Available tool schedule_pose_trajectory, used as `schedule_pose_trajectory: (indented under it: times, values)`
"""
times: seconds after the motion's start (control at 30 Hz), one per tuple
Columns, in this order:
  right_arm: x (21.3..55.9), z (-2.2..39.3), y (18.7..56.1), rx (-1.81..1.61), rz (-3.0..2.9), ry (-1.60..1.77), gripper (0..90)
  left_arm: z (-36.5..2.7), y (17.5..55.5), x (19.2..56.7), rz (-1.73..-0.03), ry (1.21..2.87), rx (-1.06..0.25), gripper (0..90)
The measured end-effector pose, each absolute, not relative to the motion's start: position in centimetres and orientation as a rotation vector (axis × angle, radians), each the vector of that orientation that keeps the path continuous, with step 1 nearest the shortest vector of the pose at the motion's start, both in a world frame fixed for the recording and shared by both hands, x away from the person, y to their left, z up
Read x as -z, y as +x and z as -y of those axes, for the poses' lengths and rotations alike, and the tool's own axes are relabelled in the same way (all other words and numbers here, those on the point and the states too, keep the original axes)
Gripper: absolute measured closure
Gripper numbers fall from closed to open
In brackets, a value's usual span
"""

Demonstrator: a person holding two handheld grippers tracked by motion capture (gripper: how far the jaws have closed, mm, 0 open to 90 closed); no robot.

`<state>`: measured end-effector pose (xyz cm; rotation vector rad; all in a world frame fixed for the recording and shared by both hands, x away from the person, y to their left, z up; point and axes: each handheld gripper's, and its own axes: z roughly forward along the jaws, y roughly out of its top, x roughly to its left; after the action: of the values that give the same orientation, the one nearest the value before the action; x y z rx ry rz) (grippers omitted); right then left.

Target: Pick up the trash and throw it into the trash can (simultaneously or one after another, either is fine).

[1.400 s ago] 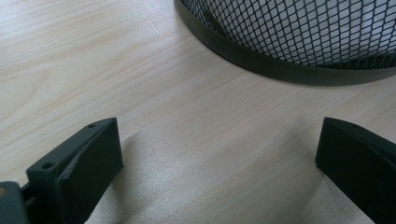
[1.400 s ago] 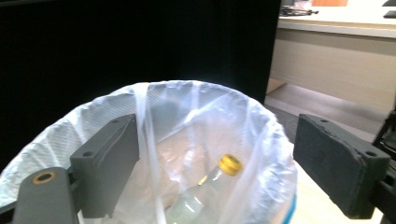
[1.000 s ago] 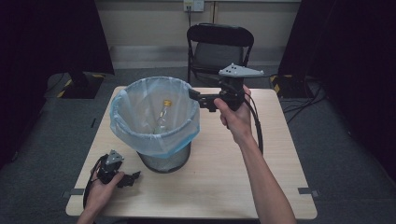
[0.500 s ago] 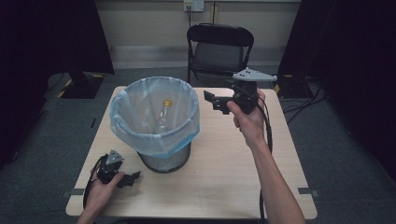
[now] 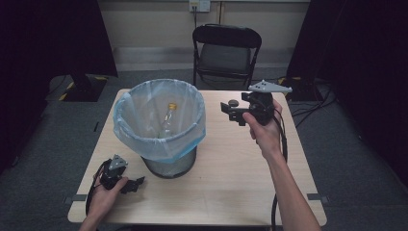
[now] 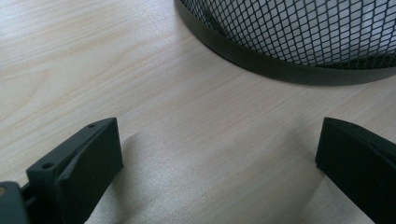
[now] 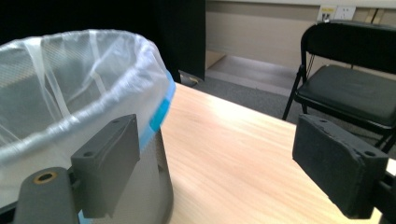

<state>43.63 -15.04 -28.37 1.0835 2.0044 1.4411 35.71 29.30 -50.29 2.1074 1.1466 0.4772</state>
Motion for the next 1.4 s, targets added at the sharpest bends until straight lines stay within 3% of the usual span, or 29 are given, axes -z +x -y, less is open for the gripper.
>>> schedule_pose_trajectory:
  times: [0.77,1.4]
  values:
    - [33.8,18.1,41.9,-1.336,-2.034,1.197,14.5,-29.3,35.7,50.3,-1.148,2.107,-0.477,0.0]
    - [40.4,21.0,40.3,-1.223,-2.067,1.344,15.3,-29.3,35.7,50.3,-1.147,2.108,-0.478,0.1]
